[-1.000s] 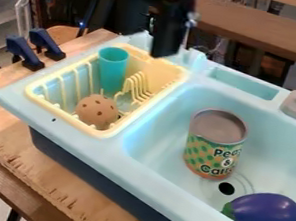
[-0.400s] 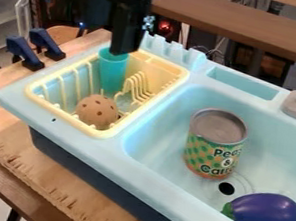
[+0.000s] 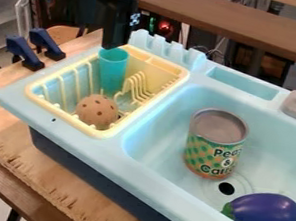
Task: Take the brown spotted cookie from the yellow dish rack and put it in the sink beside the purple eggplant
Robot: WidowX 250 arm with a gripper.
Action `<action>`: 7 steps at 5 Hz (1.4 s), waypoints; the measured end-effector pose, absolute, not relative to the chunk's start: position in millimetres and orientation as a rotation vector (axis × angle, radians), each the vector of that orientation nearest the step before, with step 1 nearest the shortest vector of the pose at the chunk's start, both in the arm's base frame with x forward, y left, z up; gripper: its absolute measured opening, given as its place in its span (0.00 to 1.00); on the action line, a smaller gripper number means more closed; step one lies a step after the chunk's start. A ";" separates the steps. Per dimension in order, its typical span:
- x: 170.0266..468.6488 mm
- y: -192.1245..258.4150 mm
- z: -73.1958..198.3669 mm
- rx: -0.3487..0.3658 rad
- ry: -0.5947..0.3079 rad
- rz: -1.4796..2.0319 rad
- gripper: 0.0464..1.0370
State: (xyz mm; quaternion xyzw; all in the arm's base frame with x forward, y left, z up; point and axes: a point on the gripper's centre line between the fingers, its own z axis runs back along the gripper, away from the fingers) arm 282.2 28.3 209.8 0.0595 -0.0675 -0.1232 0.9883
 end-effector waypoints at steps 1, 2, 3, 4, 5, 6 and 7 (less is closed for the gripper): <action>275.3 24.7 197.7 0.023 -0.066 -0.228 0.96; 271.5 19.6 181.0 0.008 -0.044 -0.230 0.96; 269.1 13.9 166.1 -0.022 -0.017 -0.241 0.96; 270.4 19.5 153.0 -0.024 0.000 -0.233 0.96; 272.5 26.5 143.8 -0.010 0.028 -0.217 0.96; 273.4 32.3 139.8 -0.005 0.043 -0.199 0.96; 277.0 35.0 130.8 -0.001 0.055 -0.196 0.96</action>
